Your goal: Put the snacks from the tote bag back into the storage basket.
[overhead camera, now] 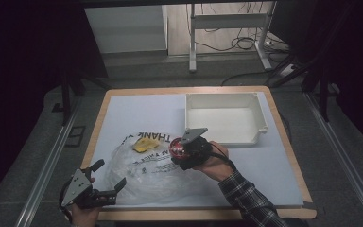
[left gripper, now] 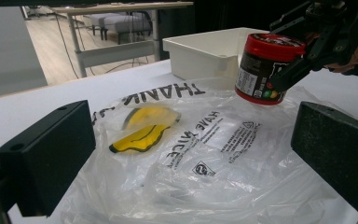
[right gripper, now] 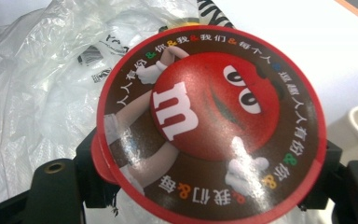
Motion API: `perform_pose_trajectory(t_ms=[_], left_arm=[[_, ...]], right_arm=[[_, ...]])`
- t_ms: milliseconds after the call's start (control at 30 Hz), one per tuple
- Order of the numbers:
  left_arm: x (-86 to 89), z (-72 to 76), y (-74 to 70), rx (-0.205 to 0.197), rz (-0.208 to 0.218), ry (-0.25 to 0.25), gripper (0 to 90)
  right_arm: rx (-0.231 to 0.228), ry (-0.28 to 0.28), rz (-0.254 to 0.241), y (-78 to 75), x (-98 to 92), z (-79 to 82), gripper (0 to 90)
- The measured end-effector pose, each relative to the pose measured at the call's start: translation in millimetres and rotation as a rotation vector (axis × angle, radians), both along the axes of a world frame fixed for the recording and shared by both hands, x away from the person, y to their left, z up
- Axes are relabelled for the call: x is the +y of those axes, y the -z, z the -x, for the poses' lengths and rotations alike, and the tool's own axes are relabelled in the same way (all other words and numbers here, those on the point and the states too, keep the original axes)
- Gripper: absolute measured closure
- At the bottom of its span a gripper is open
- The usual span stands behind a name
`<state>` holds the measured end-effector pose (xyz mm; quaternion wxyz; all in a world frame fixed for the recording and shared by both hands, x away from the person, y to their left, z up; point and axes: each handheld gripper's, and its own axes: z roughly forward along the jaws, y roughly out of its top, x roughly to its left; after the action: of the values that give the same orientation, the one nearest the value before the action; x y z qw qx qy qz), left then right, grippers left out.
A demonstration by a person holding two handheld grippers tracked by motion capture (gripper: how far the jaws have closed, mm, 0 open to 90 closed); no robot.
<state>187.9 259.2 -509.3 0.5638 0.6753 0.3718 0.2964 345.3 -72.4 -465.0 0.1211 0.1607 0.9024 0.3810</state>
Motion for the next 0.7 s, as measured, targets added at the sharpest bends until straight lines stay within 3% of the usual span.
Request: perform_pose_trajectory(t_ms=[700], left_arm=[[-0.1, -0.1, 0.1, -0.001, 0.000, -0.003, 0.0]], right_arm=[[-0.011, 0.050, -0.005, -7.3, -30.0, -7.8, 25.9]])
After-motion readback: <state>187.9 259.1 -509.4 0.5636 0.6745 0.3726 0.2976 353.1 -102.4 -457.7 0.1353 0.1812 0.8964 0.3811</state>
